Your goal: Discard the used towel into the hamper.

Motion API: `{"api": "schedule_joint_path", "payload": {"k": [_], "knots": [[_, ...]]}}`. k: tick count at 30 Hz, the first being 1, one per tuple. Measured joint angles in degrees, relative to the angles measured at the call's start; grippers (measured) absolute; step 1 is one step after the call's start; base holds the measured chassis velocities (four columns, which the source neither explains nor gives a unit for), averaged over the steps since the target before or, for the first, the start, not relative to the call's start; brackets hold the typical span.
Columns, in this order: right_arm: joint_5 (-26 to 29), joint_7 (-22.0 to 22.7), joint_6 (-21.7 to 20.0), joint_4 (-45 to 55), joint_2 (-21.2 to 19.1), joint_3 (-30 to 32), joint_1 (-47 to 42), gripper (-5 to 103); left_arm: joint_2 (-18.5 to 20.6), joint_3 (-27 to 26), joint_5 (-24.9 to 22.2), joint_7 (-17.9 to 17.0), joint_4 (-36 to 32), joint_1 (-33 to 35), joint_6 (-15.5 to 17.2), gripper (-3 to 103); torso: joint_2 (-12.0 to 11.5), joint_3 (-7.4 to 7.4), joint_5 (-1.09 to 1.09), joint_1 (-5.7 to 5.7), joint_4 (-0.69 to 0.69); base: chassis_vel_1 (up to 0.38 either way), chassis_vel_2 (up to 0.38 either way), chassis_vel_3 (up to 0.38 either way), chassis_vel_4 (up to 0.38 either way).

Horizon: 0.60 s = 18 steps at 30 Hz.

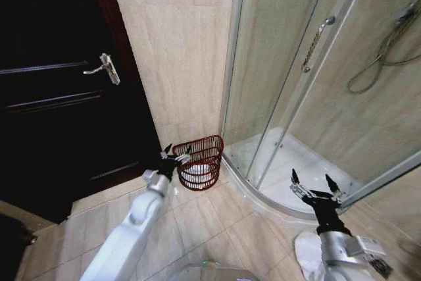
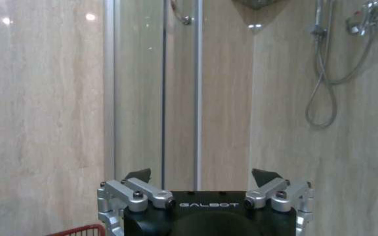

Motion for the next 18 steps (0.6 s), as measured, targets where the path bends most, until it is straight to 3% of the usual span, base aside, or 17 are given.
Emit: {"api": "schedule_joint_path", "payload": {"k": [7, 10, 18], "knots": [[-1.3, -1.7, 1.4, -0.2, 0.0, 0.7, -1.7, 100, -1.2, -5.0, 0.5, 1.3, -4.2, 6.2, -0.4, 100, 0.0, 0.0, 0.01, 0.0, 0.0, 0.0, 0.0, 0.0, 0.0], [-1.6, -1.8, 1.6, 0.6, 0.0, 0.8, -2.5, 100, -4.1, -7.9, 5.0, 0.4, -5.1, 6.8, -0.2, 100, 0.0, 0.0, 0.0, 0.0, -0.01, 0.0, 0.0, 0.0, 0.0], [-1.7, -1.5, 1.6, 2.0, 0.0, 0.1, -3.1, 100, -6.4, -8.2, 7.4, 0.4, -5.9, 6.4, 0.8, 100, 0.0, 0.01, 0.0, 0.01, -0.01, 0.0, 0.0, 0.0, 0.0]]}}
